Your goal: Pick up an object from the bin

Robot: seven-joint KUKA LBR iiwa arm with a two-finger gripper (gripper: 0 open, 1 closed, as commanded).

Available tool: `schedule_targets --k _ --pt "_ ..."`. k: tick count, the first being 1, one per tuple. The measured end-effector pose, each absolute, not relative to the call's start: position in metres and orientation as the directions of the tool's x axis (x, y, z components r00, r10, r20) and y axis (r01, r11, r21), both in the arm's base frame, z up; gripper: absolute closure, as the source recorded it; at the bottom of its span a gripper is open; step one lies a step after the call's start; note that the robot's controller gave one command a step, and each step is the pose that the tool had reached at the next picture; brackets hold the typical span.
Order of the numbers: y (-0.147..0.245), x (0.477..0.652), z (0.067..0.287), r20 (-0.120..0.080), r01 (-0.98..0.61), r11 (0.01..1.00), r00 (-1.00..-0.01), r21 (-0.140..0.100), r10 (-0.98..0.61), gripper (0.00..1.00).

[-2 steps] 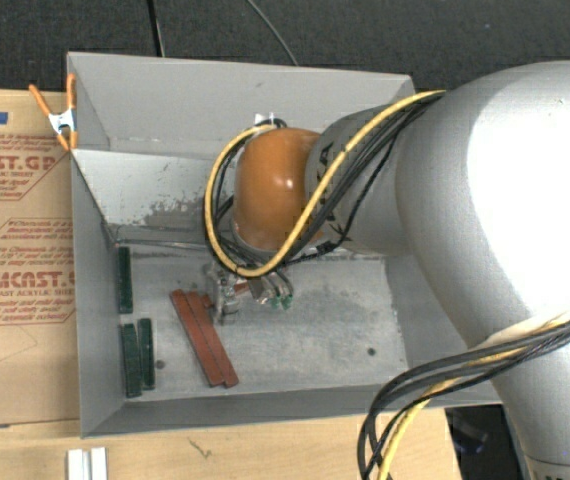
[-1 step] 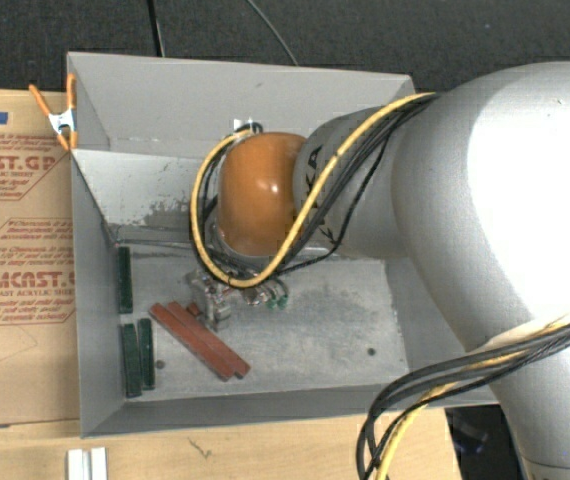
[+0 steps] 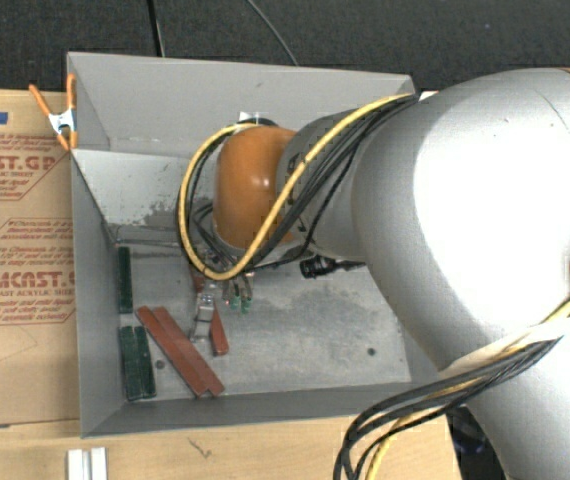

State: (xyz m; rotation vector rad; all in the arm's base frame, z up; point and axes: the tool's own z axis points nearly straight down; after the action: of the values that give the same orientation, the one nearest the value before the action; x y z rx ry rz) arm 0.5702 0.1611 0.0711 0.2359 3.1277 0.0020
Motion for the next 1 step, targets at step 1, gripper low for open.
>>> schedule_targets --k 1 --pt "0.1629 0.5728 0.0704 -0.002 0.237 0.971 -0.971 0.001 0.237 0.00"
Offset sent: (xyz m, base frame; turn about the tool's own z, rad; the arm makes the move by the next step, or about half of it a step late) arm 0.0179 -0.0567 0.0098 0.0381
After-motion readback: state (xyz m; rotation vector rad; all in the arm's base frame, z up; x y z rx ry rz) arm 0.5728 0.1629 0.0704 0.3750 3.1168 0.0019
